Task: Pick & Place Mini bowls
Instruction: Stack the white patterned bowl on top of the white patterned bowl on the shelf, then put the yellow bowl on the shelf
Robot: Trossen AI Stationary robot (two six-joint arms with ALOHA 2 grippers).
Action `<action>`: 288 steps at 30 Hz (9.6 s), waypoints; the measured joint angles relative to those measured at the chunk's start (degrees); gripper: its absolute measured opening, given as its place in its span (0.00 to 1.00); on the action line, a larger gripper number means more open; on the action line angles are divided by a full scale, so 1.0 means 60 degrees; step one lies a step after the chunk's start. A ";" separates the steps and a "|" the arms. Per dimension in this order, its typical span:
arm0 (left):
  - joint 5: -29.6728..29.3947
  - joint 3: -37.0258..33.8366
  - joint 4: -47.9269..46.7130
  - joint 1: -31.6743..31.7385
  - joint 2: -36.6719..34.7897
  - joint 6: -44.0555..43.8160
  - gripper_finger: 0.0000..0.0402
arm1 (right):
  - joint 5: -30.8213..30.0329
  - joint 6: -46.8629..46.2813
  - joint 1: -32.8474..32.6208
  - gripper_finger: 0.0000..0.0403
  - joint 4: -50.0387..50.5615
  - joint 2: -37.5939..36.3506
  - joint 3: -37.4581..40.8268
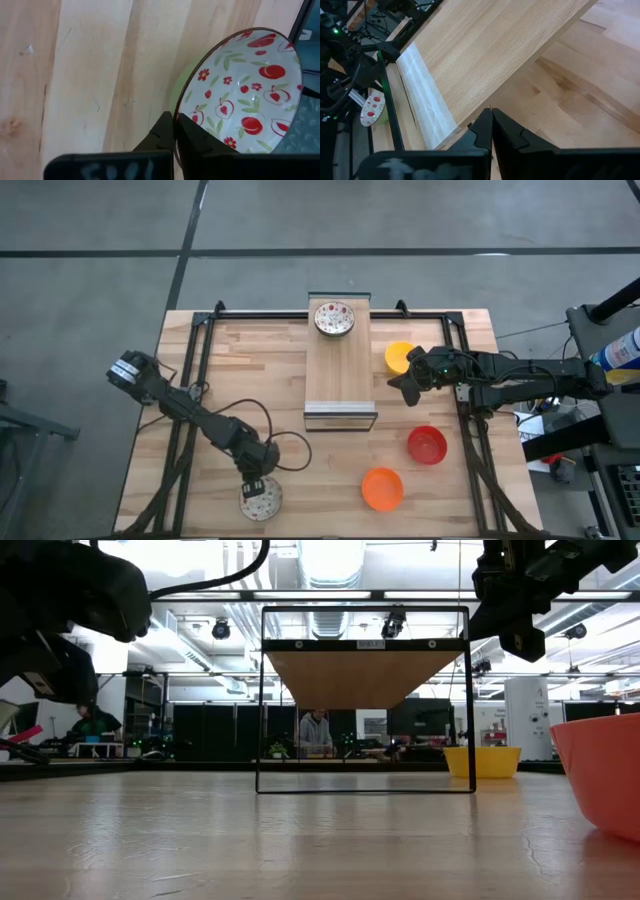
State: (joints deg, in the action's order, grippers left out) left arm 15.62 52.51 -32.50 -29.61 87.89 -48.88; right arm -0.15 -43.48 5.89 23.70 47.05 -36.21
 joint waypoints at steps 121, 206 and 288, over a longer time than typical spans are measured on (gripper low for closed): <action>0.0983 0.9646 -0.4026 1.1329 0.2901 0.0460 0.01 | -0.0258 0.0608 0.0000 0.02 0.0000 0.0000 0.0004; -0.2109 0.6687 -0.3509 0.5525 -0.3053 0.3639 0.01 | -0.0651 0.2796 0.0315 0.02 0.2763 -0.0004 0.0004; -0.6120 -0.6761 0.7641 0.2728 -1.1022 0.3173 0.01 | -0.0145 0.7193 0.3228 0.02 0.6548 0.4843 -0.4497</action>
State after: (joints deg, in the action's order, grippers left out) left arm -21.10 11.94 13.34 -13.23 21.76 -29.84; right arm -1.02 -0.32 25.26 62.99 76.11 -63.19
